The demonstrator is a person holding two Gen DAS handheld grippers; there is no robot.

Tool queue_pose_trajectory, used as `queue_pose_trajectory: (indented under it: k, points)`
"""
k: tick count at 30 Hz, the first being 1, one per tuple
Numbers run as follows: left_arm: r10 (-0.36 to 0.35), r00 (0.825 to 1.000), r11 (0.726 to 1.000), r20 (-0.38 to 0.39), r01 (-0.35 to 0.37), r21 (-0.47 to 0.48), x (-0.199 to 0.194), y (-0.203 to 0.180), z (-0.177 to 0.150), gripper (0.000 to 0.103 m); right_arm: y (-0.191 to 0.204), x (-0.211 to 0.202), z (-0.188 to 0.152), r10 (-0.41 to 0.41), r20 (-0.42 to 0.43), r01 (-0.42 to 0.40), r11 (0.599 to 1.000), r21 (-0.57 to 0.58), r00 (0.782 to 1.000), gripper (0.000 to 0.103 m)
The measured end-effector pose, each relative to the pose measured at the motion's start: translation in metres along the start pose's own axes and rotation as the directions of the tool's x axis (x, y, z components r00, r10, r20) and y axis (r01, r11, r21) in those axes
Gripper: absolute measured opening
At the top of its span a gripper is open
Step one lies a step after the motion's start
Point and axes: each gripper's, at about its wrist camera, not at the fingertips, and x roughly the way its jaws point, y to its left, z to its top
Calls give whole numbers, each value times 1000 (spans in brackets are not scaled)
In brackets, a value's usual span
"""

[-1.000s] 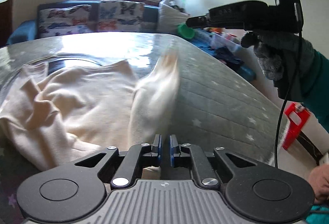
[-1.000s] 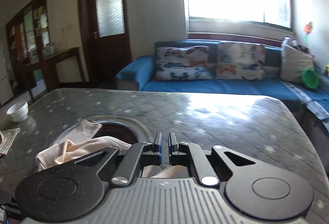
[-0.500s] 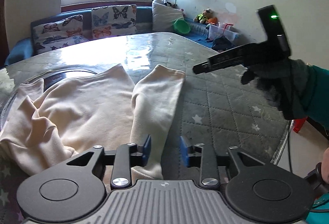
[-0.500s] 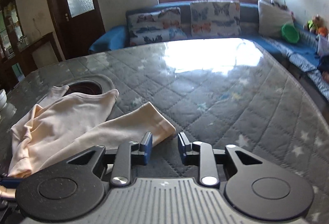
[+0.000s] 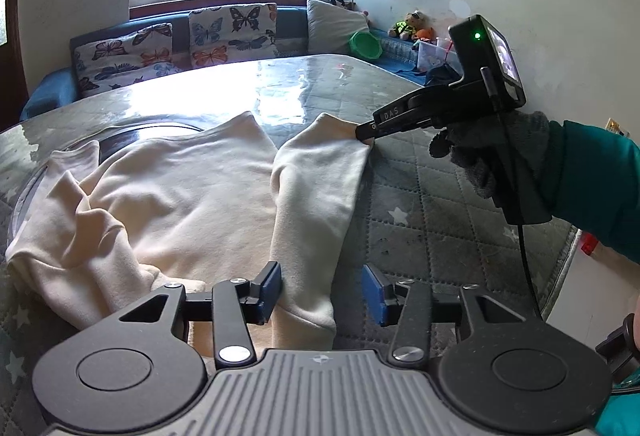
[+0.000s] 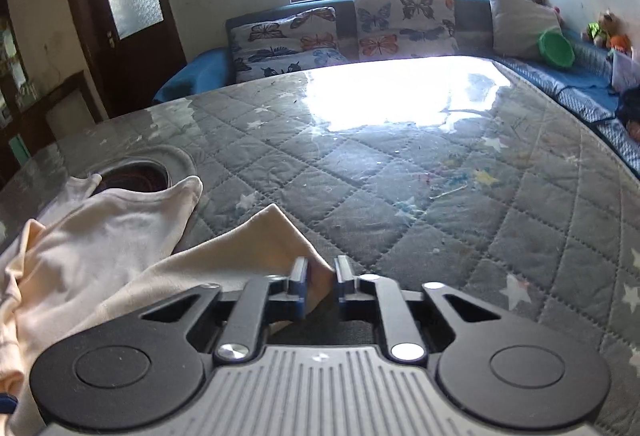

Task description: Fold clothes

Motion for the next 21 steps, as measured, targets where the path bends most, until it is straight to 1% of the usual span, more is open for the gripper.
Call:
queue_pose_trajectory:
  k: [2, 5, 7, 11, 16, 21]
  points:
    - [1, 1000, 1000, 3, -1, 14, 0, -1, -1, 51, -1, -11, 0, -7, 22, 7, 1000, -9, 1000, 5]
    - [0, 1000, 999, 3, -1, 40, 0, -3, -3, 51, -2, -32, 1, -18, 57, 19, 999, -26, 998, 5]
    - [-4, 1000, 999, 2, 4, 54, 0, -3, -4, 51, -4, -52, 4, -34, 83, 39, 997, -61, 996, 5]
    - [-31, 1000, 996, 0, 30, 87, 0, -4, -7, 51, -10, -86, 0, -72, 108, 84, 990, -115, 992, 5]
    - [-83, 996, 990, -30, 86, 116, 4, -9, -12, 51, -16, -112, -16, -137, 112, 153, 976, -156, 984, 5]
    - [-115, 992, 981, -59, 123, 148, 7, -15, -19, 53, -24, -117, -41, -177, 55, 183, 974, -134, 983, 5]
